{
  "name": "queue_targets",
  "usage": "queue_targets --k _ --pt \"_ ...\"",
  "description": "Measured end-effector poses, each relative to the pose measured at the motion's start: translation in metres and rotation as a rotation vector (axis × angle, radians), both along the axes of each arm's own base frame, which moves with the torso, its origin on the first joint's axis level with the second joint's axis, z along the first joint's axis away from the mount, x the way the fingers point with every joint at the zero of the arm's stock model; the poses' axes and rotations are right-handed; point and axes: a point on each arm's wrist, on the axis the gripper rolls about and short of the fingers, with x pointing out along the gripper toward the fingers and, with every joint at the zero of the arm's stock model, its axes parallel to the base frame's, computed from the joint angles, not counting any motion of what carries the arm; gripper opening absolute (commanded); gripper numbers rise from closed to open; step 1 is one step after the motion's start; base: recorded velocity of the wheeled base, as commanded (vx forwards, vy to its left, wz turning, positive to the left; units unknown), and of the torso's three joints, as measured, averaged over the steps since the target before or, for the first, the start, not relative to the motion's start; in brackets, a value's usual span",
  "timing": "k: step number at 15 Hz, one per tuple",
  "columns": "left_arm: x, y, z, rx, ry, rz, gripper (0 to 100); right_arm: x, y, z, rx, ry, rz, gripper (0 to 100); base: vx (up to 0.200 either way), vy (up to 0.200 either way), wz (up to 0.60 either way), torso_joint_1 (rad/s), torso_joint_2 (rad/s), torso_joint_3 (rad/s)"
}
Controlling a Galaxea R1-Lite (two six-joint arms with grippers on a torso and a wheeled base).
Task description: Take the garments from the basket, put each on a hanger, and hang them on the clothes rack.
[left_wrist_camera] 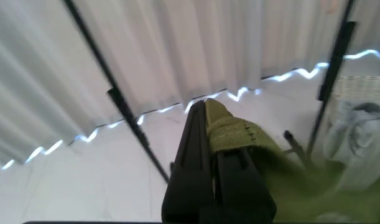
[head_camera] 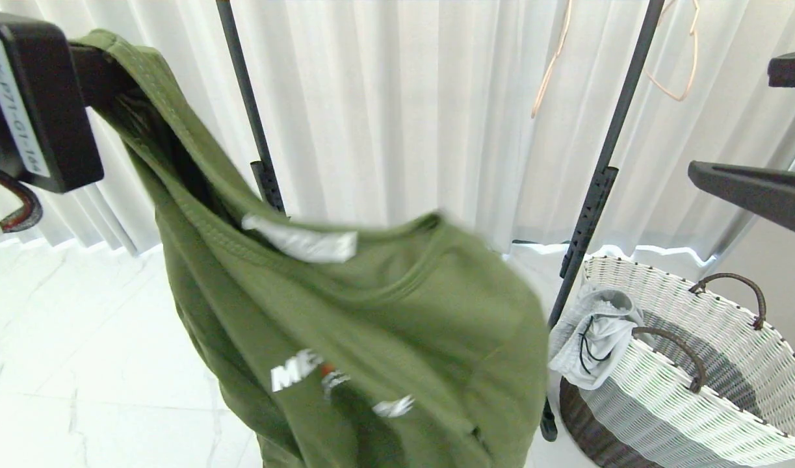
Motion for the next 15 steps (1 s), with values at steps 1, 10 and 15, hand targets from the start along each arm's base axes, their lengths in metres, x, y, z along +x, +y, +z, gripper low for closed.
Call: queue_targets --k 1,10,15 --pt "0.002 0.001 -0.001 0.004 0.002 0.019 0 -0.003 -0.001 -0.001 0.007 0.005 0.019 100 0.0 0.0 0.0 0.0 0.0 0.0" --pt "-0.001 0.021 -0.012 0.039 0.004 0.079 0 0.028 -0.056 -0.024 -0.155 0.032 -0.471 100 0.0 0.0 0.0 0.0 0.0 0.0" --pt "-0.006 0.028 -0.015 0.038 0.002 0.077 0 0.035 -0.094 -0.039 -0.244 0.07 -0.768 100 0.0 0.0 0.0 0.0 0.0 0.0"
